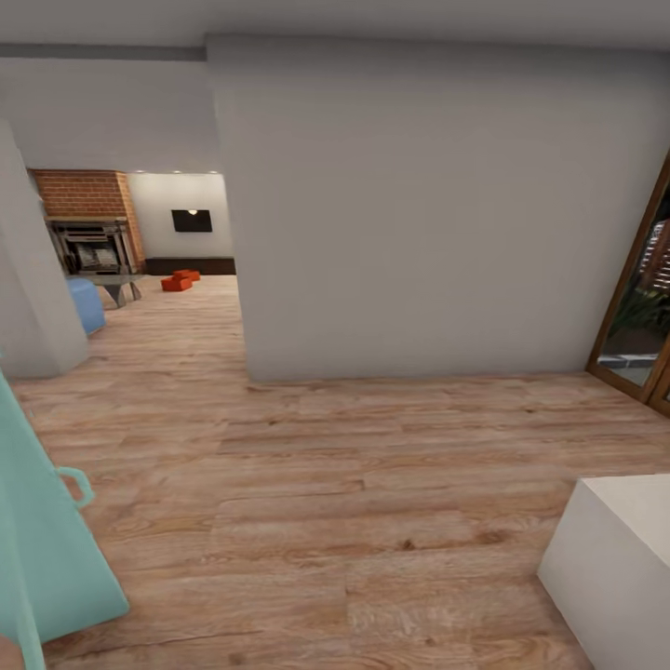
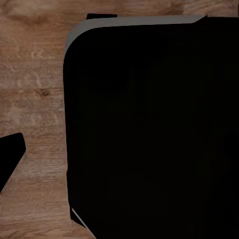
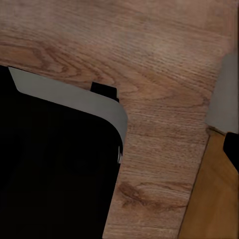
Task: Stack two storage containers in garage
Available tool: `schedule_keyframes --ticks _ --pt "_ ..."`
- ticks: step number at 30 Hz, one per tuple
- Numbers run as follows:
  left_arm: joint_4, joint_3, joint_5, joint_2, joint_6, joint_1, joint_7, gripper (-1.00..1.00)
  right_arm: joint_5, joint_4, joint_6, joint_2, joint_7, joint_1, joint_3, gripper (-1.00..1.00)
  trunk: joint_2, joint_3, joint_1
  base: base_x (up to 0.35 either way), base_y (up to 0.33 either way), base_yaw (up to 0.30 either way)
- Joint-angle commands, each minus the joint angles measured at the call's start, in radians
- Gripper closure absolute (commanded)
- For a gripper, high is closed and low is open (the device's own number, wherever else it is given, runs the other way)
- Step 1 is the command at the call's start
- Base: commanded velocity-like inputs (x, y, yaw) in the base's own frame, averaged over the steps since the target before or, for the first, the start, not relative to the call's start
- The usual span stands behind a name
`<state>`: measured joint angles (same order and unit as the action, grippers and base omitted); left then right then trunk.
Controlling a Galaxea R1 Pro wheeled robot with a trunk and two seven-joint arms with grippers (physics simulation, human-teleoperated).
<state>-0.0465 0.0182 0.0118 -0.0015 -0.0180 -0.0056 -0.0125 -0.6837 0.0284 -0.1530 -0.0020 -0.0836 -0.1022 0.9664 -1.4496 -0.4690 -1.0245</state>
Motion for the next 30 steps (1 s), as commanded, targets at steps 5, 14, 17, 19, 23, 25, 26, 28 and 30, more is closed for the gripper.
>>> schedule_keyframes --ticks 5,14,17,19,23,25,26,28,30 --pt "0.001 0.002 0.001 0.000 -0.002 -0.001 -0.001 -1.00 -0.007 0.002 -0.003 0.000 -0.001 -0.001 0.008 -1.00 0.000 -0.001 -0.001 0.322 0.000 0.000" --pt "0.001 0.002 0.001 0.000 -0.002 -0.001 -0.001 -1.00 -0.008 0.002 -0.001 0.001 0.002 -0.001 0.011 -1.00 0.000 -0.001 -0.001 0.322 0.000 0.000" --pt "0.001 0.002 0.001 0.000 -0.002 -0.001 -0.001 -1.00 -0.008 0.001 0.000 0.002 0.002 -0.001 0.012 -1.00 0.000 -0.001 -0.001 0.322 0.000 0.000" --pt "0.001 0.002 0.001 0.000 -0.002 -0.001 -0.001 -1.00 -0.008 0.001 0.000 0.002 0.002 -0.001 0.012 -1.00 0.000 -0.001 -0.001 0.322 0.000 0.000" --pt "0.001 0.002 0.001 0.000 -0.002 -0.001 -0.001 -1.00 -0.009 0.001 -0.003 0.001 0.001 -0.001 0.009 -1.00 0.000 -0.001 -0.001 0.322 0.000 0.051" --pt "0.001 0.002 0.001 0.000 -0.002 -0.001 -0.001 -1.00 -0.011 0.001 -0.004 0.001 0.001 -0.001 0.006 -1.00 0.000 -0.001 -0.001 0.322 0.000 0.182" --pt "0.001 0.002 0.001 0.000 -0.002 -0.001 -0.001 -1.00 -0.011 0.001 -0.004 0.001 0.001 -0.001 0.006 -1.00 0.000 -0.001 -0.001 0.322 0.000 0.215" --pt "0.001 0.002 0.001 0.000 -0.002 -0.001 -0.001 -1.00 -0.011 0.001 -0.005 0.001 0.001 -0.001 0.006 -1.00 0.000 -0.001 -0.001 0.322 0.000 0.238" --pt "0.001 0.002 0.001 0.000 -0.002 -0.001 -0.001 -1.00 -0.011 0.001 -0.005 0.001 0.001 -0.001 0.006 -1.00 0.000 -0.001 -0.001 0.322 0.000 0.258"
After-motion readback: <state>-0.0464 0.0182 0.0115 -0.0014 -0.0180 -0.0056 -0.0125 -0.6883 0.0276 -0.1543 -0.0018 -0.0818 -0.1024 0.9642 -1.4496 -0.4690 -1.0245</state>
